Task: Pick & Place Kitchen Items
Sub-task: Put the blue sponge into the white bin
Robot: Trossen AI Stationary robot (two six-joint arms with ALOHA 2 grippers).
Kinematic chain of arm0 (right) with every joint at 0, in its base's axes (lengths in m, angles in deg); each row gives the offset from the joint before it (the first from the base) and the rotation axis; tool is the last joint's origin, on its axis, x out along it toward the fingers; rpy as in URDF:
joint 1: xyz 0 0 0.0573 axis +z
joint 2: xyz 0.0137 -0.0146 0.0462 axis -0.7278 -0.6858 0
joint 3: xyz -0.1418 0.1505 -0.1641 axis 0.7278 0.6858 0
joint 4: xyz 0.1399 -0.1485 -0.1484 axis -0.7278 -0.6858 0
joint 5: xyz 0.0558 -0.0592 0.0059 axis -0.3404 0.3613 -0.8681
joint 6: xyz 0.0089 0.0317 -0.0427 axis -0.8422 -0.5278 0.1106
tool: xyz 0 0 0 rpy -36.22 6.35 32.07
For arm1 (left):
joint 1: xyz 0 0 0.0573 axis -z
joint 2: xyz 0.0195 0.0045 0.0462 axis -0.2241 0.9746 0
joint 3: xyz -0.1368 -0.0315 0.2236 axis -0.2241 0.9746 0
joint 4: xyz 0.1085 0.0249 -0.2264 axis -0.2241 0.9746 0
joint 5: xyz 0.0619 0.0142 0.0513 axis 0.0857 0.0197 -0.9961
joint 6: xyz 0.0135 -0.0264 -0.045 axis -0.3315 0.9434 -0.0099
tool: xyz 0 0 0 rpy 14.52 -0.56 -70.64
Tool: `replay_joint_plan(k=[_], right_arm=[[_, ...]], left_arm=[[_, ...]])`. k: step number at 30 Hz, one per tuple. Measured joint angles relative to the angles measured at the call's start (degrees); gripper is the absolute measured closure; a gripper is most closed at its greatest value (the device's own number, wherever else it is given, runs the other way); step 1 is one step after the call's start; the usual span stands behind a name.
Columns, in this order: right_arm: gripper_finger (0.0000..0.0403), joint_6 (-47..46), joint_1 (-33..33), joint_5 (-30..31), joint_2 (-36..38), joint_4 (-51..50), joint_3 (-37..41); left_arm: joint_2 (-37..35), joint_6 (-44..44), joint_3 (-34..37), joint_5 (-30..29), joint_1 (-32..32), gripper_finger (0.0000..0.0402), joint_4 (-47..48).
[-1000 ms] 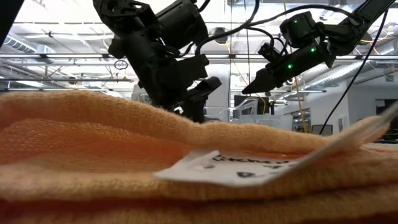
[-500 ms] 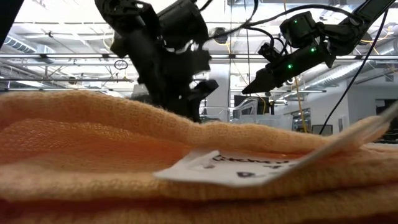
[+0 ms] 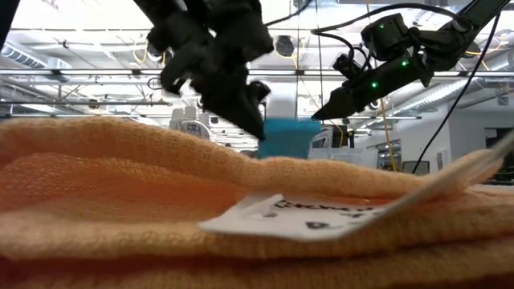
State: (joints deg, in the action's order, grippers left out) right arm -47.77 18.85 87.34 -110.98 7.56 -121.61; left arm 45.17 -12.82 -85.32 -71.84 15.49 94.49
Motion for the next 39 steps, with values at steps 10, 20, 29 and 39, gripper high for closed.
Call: replay_joint_plan(k=[10,20,29,39], right_arm=[[0.0149,2.62,2.79,0.02,0.68,0.82,0.00],[0.0149,4.14,8.17,-1.42,12.60,-24.95,-3.17],[0.0149,18.55,21.49,1.90,11.62,-15.38,-1.03],[0.0149,42.92,30.68,15.26,-4.48,14.98,-0.72]], left_arm=[[-10.64,11.86,-3.00,-8.30,0.95,0.0397,0.18],[-12.39,3.90,-3.07,-30.67,0.87,0.0398,0.73],[-12.15,5.49,-3.03,-38.72,0.94,0.0399,3.50],[-12.15,9.69,-3.03,-36.73,-0.71,0.0399,6.53]])
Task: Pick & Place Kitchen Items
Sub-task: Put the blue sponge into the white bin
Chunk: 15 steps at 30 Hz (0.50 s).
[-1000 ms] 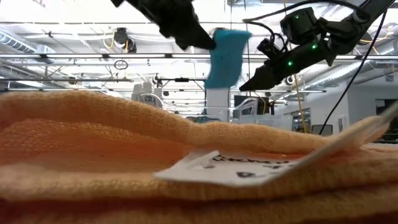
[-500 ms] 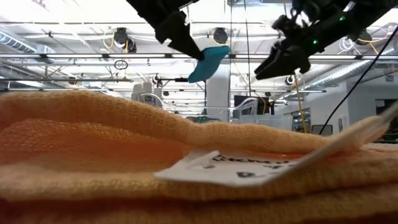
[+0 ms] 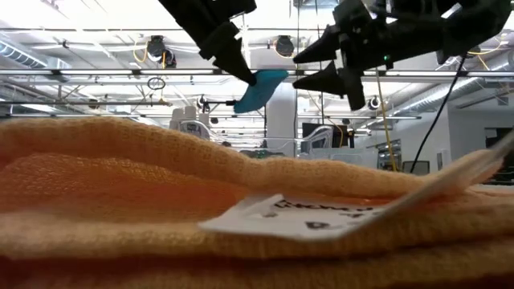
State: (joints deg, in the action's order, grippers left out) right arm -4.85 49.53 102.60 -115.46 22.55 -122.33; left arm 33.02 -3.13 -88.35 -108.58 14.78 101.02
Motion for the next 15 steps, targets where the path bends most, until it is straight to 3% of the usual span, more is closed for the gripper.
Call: replay_joint_plan(k=[6,15], right_arm=[[0.0149,4.96,0.48,0.00,-6.34,6.03,-0.48],[0.0162,5.34,-0.19,-0.60,-11.19,5.89,-3.43]], left_arm=[[1.23,2.90,-0.02,2.51,-0.11,0.0398,0.04],[3.17,4.44,0.02,5.64,-0.28,0.0398,-0.75]])
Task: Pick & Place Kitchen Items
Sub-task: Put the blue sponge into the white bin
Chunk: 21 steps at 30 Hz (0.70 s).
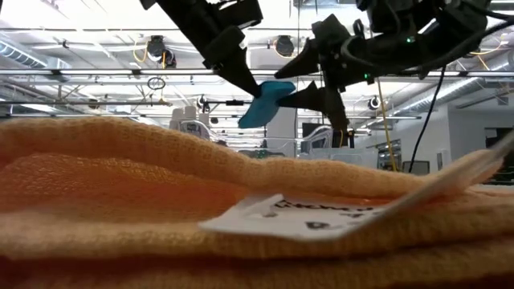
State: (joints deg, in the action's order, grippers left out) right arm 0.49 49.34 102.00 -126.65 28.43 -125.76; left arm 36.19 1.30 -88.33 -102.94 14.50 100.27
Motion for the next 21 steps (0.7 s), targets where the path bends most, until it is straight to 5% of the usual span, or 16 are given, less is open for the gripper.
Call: replay_joint_plan(k=[15,21], right_arm=[[0.0381,-2.39,-0.33,-2.55,0.09,-2.18,0.07],[0.0394,-4.96,-0.37,-2.01,2.05,-2.38,0.08]], left_arm=[[0.27,-0.68,-0.04,1.15,-0.03,0.0386,-2.07],[-1.62,-0.51,0.04,-2.91,0.84,0.0366,-3.75]])
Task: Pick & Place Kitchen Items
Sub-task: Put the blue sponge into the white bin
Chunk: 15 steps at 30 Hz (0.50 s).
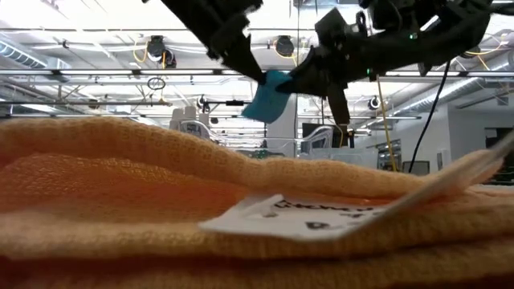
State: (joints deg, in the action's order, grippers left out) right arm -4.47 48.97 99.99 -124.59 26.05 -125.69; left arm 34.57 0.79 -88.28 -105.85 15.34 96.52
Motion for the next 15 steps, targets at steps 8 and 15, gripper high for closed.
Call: replay_joint_plan(k=[8,15], right_arm=[[0.0401,-8.80,-0.12,3.13,9.39,-11.43,0.01],[0.0402,-15.44,-4.48,18.07,17.99,-22.09,0.06]], left_arm=[[-5.93,1.87,-0.03,-6.71,0.95,0.0272,0.72],[-8.69,7.92,-0.13,-6.42,0.66,0.0225,6.66]])
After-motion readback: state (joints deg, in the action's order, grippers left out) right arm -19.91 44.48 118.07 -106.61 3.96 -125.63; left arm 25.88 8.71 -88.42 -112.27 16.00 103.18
